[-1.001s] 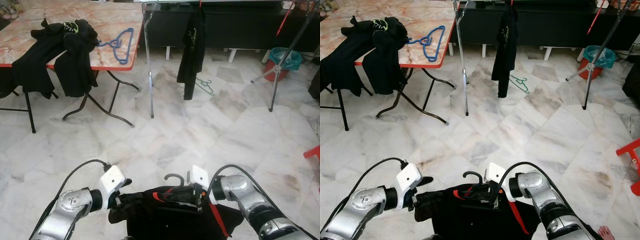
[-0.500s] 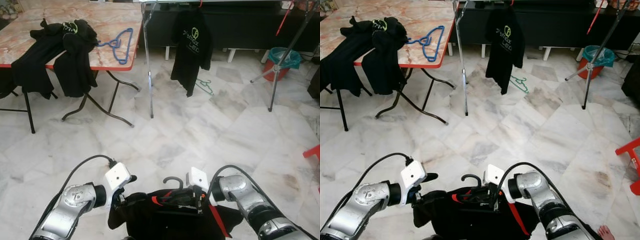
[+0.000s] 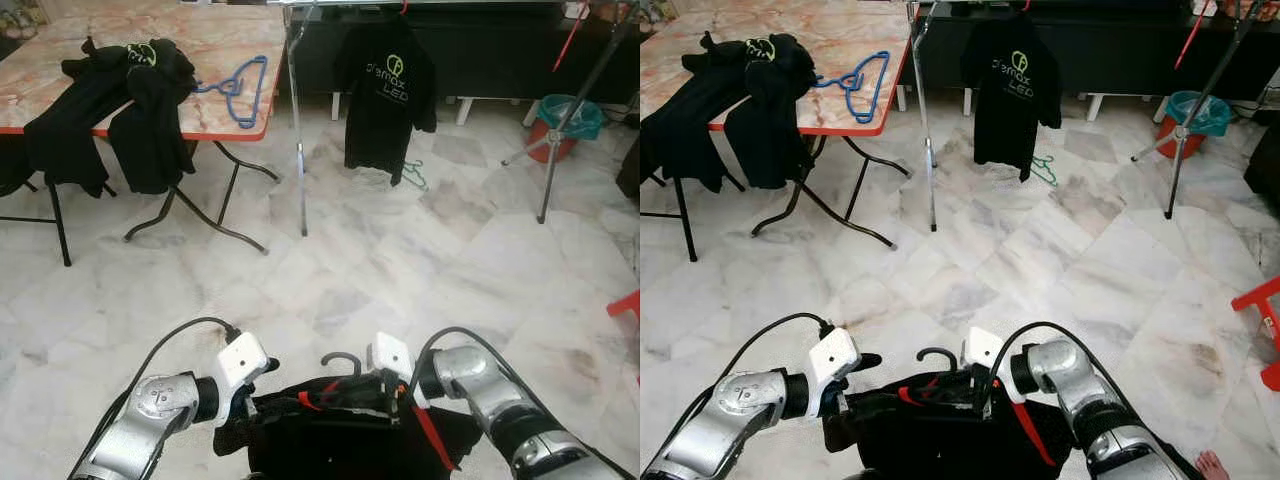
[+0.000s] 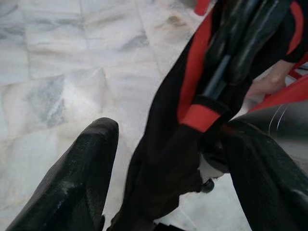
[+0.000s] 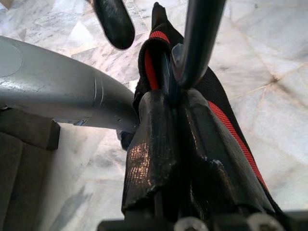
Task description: Hang hanger
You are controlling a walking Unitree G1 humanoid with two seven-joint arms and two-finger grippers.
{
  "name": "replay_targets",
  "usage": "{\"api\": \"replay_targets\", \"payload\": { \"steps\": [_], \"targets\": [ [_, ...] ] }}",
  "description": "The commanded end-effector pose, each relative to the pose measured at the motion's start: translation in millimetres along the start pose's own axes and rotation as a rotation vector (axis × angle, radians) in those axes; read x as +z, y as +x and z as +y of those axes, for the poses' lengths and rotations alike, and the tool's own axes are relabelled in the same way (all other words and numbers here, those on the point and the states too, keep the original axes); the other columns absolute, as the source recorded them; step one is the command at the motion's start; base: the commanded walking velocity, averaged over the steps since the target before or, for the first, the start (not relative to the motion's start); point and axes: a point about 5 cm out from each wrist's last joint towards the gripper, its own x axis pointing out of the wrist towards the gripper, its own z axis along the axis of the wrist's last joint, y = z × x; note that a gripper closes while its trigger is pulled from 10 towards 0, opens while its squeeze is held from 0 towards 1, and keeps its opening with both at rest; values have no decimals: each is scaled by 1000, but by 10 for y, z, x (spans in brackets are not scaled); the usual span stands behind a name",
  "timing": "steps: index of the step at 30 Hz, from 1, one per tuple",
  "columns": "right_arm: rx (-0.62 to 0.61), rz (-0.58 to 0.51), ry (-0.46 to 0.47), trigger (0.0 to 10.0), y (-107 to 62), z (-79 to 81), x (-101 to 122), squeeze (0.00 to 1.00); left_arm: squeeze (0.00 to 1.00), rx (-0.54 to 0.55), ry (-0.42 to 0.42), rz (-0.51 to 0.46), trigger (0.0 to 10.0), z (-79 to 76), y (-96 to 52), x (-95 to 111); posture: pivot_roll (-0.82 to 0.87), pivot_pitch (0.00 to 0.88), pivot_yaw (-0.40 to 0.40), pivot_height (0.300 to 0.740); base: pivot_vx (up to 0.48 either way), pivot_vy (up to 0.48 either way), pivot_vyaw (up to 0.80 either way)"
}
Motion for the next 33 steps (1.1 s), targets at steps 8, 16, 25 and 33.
{"api": "replay_targets", "payload": {
  "steps": [8, 16, 25, 33],
  "targets": [
    [8, -36, -28, 10000, 46, -27, 113, 0, 0, -24, -11, 11, 10000, -9, 21, 9, 96, 105, -7, 740, 0, 0, 0],
    [23, -52, -41, 10000, 88, -29, 173, 0, 0, -24, -21, 9, 10000, -2, 37, 13, 94, 110, -8, 740, 0, 0, 0],
    [28, -49, -43, 10000, 82, -34, 180, 0, 0, -37, -31, 8, 0, -10, 62, 15, 91, 113, -10, 740, 0, 0, 0],
    [23, -49, -38, 10000, 81, -43, 185, 0, 0, -64, -42, 18, 4549, -31, 52, 0, 93, 115, -10, 740, 0, 0, 0]
  ]
}}
